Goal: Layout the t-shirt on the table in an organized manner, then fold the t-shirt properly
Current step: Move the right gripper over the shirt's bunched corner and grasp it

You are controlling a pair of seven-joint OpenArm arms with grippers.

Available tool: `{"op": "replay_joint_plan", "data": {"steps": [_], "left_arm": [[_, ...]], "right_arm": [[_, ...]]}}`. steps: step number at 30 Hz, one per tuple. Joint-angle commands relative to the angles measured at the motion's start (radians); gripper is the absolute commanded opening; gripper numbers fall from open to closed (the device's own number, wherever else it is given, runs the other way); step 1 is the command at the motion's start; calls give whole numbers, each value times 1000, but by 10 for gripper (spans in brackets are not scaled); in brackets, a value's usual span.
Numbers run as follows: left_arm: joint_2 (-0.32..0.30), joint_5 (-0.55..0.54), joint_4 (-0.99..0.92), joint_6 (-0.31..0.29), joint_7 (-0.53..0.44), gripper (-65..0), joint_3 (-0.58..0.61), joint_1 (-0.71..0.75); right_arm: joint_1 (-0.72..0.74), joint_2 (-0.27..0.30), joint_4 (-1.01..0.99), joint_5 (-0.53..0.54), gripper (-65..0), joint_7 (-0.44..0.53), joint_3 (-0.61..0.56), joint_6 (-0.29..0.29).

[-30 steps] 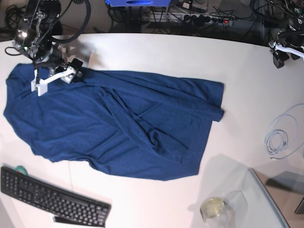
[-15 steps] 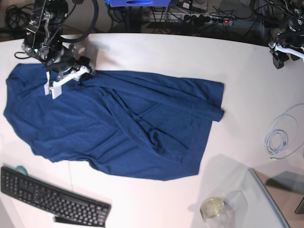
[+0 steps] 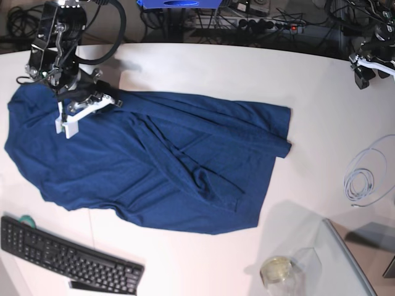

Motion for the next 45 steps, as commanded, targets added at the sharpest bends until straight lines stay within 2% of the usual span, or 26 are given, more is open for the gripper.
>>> {"op": "replay_joint_plan", "data": {"steps": [1,2,6,8,13,17,26,28,30,32,34,37,42,45], "left_arm": [[-16,-12,15,-8,-23,-202,-5,2],[-16,-12,15,-8,-23,-202,-5,2],[-16,-12,15,-8,-23,-202,-5,1],[-16,-12,15,-8,-23,-202,-4,-1],[-16,-12,15,-8,-23,-202,-4,-1],[-16,-12,15,-8,-21,-202,-5,2],[-16,-12,13,-8,-21,-202,-5,2],[-16,-14,13,-8,-21,-202,-5,2],[-16,-14,13,-8,-21,-202,-5,2],[-16,-12,13,-8,-21,-202,-5,2],[-16,-12,12,-8,-21,-202,-5,2],[-16,-17,-24,-8,-21,-202,-5,2],[-29,-20,-66,-8,-21,-202,-10,2],[-29,-20,-62,-8,-21,-202,-10,2]], "right_arm": [[-15,4,54,13,-605,12,-2,-2],[-35,1,94,13,-558,15,-7,-2],[-78,-1,181,12,-306,18,-8,-2],[-77,2,172,10,-227,20,-2,-2],[-55,4,66,10,-285,48,0,-2],[-51,5,23,10,-287,86,0,-2],[-49,7,21,9,-296,109,0,-2],[-49,18,20,9,-368,120,0,-7],[-48,21,5,9,-461,123,0,-39],[-37,22,-11,9,-510,133,0,-81],[-37,22,-17,9,-492,133,0,-90],[-37,22,-14,9,-422,127,-4,-93],[-41,22,3,10,-249,126,-10,-93],[-41,22,-3,9,-254,130,-10,-93]]}}
